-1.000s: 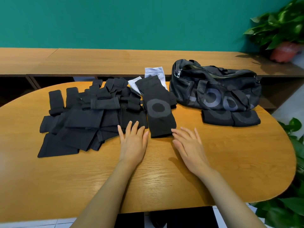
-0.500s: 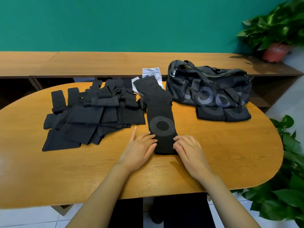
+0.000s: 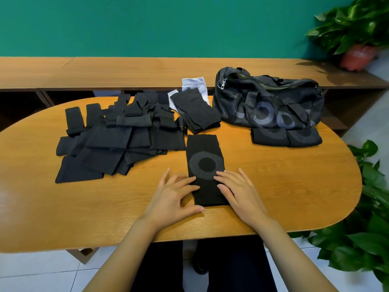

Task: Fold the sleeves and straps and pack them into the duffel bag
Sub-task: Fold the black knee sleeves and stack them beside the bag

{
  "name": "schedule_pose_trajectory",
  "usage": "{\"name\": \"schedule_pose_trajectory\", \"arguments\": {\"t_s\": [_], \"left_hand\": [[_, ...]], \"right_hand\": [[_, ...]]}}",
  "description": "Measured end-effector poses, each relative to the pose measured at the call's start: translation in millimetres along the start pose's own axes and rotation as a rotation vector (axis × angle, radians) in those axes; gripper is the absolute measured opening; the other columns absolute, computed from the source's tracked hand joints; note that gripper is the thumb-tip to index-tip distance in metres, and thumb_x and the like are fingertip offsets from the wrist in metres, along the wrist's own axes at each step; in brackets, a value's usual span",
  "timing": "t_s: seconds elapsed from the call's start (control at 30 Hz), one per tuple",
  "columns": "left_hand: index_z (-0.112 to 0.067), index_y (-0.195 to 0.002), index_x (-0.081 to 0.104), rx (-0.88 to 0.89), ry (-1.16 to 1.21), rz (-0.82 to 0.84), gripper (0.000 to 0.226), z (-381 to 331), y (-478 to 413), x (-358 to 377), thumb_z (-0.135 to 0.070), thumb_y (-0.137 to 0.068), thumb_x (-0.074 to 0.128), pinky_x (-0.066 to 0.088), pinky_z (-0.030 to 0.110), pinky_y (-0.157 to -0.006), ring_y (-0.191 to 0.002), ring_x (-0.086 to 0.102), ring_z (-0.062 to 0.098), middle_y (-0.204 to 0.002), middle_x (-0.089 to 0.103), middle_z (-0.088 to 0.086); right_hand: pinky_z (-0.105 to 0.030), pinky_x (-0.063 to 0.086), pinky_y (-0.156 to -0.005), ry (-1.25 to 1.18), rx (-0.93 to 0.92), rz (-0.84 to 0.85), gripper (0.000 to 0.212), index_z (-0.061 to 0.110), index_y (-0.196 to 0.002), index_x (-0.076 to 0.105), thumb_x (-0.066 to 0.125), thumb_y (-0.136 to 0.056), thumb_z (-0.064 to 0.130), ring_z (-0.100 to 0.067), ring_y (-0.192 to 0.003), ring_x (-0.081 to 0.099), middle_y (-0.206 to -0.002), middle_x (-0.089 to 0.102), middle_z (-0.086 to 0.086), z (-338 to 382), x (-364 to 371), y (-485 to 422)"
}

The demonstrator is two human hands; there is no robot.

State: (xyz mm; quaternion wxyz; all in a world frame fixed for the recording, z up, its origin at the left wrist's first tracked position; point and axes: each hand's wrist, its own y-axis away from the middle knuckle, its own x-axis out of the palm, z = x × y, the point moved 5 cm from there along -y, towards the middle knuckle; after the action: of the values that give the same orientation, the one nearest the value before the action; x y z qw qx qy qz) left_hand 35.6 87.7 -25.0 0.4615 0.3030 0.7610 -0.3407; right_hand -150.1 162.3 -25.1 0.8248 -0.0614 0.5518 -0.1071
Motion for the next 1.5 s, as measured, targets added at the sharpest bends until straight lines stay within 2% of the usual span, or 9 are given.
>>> {"name": "schedule_pose_trajectory", "arguments": {"t_s": [0.1, 0.37, 0.57, 0.83, 1.0, 1.1, 1.17, 1.33, 1.5], "left_hand": [[-0.037, -0.135, 0.054, 0.031, -0.02, 0.041, 0.075, -2.2, 1.7, 1.3, -0.084, -0.079, 0.039, -0.003, 0.046, -0.122, -0.144, 0.02, 0.003, -0.15, 0.04, -0.014], [-0.031, -0.11, 0.073, 0.025, 0.071, -0.162, 0.042, 3.5, 1.0, -1.9, -0.052, -0.097, 0.04, 0.015, 0.036, -0.119, -0.132, 0.041, 0.005, -0.128, 0.064, -0.012], [-0.021, -0.108, 0.074, -0.071, 0.098, -0.211, 0.048, 9.0, 1.3, -4.2, -0.047, -0.096, 0.036, 0.017, 0.024, -0.113, -0.123, 0.046, 0.002, -0.119, 0.068, -0.009], [-0.025, -0.117, 0.069, -0.04, 0.157, -0.14, 0.061, 2.9, 2.6, -8.3, -0.07, -0.08, 0.051, 0.013, 0.016, -0.106, -0.121, 0.028, -0.013, -0.123, 0.059, -0.017], [-0.023, -0.116, 0.069, 0.018, 0.083, -0.152, 0.039, -0.5, 3.0, -8.2, -0.045, -0.086, 0.062, 0.032, 0.032, -0.106, -0.121, 0.044, -0.001, -0.12, 0.066, -0.012], [-0.02, -0.115, 0.069, -0.029, 0.082, -0.209, 0.028, 0.7, 4.0, -11.6, -0.029, -0.089, 0.064, 0.031, 0.027, -0.101, -0.111, 0.047, -0.002, -0.113, 0.068, -0.007], [-0.02, -0.113, 0.07, -0.072, 0.1, -0.239, 0.027, 1.7, 4.8, -13.7, -0.031, -0.091, 0.059, 0.033, 0.025, -0.097, -0.106, 0.049, -0.001, -0.109, 0.067, -0.006], [-0.022, -0.1, 0.069, -0.142, 0.152, -0.257, 0.022, 5.2, 5.2, -14.5, -0.037, -0.091, 0.056, 0.041, 0.033, -0.093, -0.097, 0.055, 0.013, -0.097, 0.062, -0.008], [-0.022, -0.087, 0.064, -0.182, 0.144, -0.259, 0.018, 5.4, 3.9, -14.4, -0.039, -0.088, 0.059, 0.038, 0.035, -0.095, -0.095, 0.052, 0.012, -0.09, 0.06, -0.008]], "right_hand": [[-0.023, 0.008, -0.117, -0.053, 0.018, -0.046, 0.062, 0.029, -0.129, 0.061, 0.017, -0.096, 0.058, 0.002, -0.132, 0.041, -0.135, 0.058, 0.013, -0.5, -2.2, 3.8], [-0.021, 0.014, -0.117, -0.142, -0.084, -0.107, 0.069, 0.03, -0.129, 0.06, 0.036, -0.086, 0.078, 0.015, -0.121, 0.036, -0.125, 0.051, 0.025, 2.4, -5.8, 8.1], [-0.031, 0.021, -0.118, -0.048, -0.142, -0.087, 0.063, 0.029, -0.133, 0.057, 0.051, -0.084, 0.068, 0.001, -0.126, 0.045, -0.132, 0.058, 0.015, 6.3, -3.1, 7.8], [-0.036, 0.031, -0.114, -0.023, -0.093, -0.113, 0.049, 0.027, -0.116, 0.069, 0.04, -0.093, 0.058, -0.003, -0.12, 0.052, -0.123, 0.065, 0.012, 5.7, -4.0, 7.5], [-0.04, 0.033, -0.113, -0.062, -0.074, -0.111, 0.052, 0.027, -0.113, 0.07, 0.038, -0.093, 0.062, -0.003, -0.12, 0.052, -0.123, 0.065, 0.013, 4.6, -4.6, 8.1], [-0.033, 0.021, -0.117, -0.056, -0.11, -0.071, 0.063, 0.029, -0.119, 0.067, 0.038, -0.087, 0.074, 0.0, -0.122, 0.048, -0.127, 0.061, 0.017, 7.9, -4.4, 8.8], [-0.031, 0.018, -0.117, -0.016, -0.126, -0.07, 0.06, 0.029, -0.122, 0.065, 0.046, -0.085, 0.073, 0.0, -0.123, 0.046, -0.128, 0.059, 0.019, 7.9, -4.2, 8.7], [-0.043, 0.037, -0.108, -0.02, -0.081, -0.171, 0.024, 0.024, -0.108, 0.072, 0.059, -0.09, 0.035, -0.011, -0.109, 0.057, -0.11, 0.069, 0.011, 4.2, -9.4, 7.6], [-0.038, 0.035, -0.105, -0.095, 0.0, -0.195, 0.03, 0.022, -0.106, 0.073, 0.053, -0.091, 0.04, -0.006, -0.096, 0.055, -0.097, 0.066, 0.015, 3.7, -13.9, 8.0]]}}
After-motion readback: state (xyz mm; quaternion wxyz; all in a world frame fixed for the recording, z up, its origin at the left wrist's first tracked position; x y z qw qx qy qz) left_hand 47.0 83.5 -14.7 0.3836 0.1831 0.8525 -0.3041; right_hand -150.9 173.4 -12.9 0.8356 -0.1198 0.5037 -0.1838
